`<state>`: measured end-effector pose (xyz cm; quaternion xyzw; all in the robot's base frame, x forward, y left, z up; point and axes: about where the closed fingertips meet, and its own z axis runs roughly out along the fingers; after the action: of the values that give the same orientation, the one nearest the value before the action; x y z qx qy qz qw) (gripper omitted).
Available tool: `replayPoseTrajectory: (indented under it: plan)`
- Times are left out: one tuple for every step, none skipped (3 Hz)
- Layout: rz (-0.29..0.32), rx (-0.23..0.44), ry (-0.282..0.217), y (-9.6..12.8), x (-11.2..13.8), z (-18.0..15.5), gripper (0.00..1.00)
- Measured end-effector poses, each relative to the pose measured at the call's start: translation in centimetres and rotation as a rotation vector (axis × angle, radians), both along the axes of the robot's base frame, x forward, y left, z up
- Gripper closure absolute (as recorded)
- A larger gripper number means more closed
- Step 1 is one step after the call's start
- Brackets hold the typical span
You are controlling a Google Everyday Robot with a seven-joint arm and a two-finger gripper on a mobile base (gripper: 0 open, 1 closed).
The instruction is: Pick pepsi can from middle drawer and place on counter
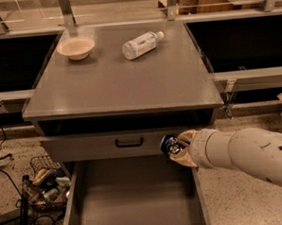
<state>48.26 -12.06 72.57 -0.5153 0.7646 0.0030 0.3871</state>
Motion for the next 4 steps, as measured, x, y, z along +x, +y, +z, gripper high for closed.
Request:
replayPoseTrajectory:
  plan:
    - [-0.018,-0.02,-0.041,-0.7,0.7,2.2,1.0]
    - [-0.049,-0.055,-0.124,-2.1,1.3,7.0,1.0]
    - [-0.069,-0.092,-0.215,-4.1,0.3,13.0,1.0]
    - [-0.07,-0.093,-0.213,-4.1,0.4,13.0,1.0]
